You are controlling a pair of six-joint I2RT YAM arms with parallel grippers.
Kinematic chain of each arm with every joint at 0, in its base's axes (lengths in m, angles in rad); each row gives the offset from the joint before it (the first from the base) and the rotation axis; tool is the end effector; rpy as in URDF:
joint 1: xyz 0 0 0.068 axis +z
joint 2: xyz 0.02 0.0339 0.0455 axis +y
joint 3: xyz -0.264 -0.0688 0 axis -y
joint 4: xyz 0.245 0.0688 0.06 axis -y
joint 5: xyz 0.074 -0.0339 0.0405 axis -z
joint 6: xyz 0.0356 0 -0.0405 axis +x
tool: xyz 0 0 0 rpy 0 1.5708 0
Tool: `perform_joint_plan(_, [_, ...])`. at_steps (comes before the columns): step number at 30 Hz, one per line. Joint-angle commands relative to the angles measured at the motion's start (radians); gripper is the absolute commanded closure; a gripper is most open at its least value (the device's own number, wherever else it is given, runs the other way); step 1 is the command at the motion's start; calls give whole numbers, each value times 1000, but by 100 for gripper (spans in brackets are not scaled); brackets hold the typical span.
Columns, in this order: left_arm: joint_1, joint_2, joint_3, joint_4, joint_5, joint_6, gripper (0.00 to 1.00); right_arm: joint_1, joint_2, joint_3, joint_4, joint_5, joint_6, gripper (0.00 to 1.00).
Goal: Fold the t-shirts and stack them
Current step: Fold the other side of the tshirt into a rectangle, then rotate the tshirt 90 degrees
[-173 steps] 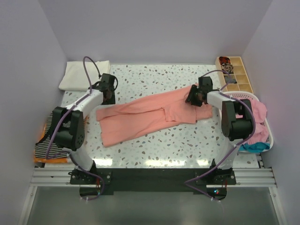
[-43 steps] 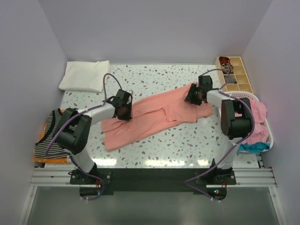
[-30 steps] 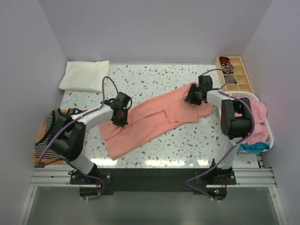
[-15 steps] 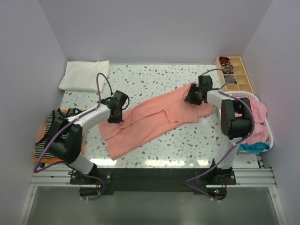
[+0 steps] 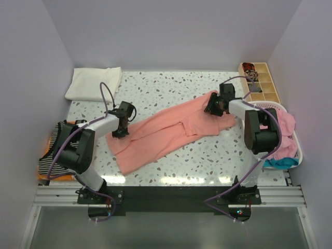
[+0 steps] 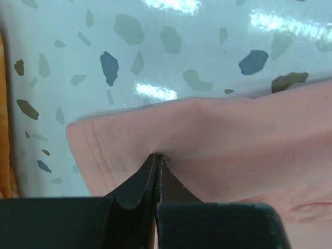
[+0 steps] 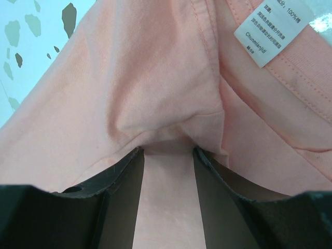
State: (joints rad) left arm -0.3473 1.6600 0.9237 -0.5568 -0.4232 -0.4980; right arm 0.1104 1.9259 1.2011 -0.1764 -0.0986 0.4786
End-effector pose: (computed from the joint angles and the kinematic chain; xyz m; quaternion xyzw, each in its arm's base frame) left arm 0.2819 -0.0865 0.1540 -0.1019 0.9634 0.1342 0.2087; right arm 0.4001 0.0479 0.1577 0.1568 0.9304 0.1398 0.3005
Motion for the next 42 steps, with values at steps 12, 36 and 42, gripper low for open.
perform_joint_plan(12, [22, -74, 16, 77, 60, 67, 100, 3, 55, -47, -43, -12, -40, 52])
perform_joint_plan(36, [-145, 392, 514, 327, 730, 254, 100, 37, -254, -130, -167, 146, -41, 48])
perform_joint_plan(42, [-150, 397, 460, 319, 703, 236, 100, 52, -156, -81, -210, 158, -15, 48])
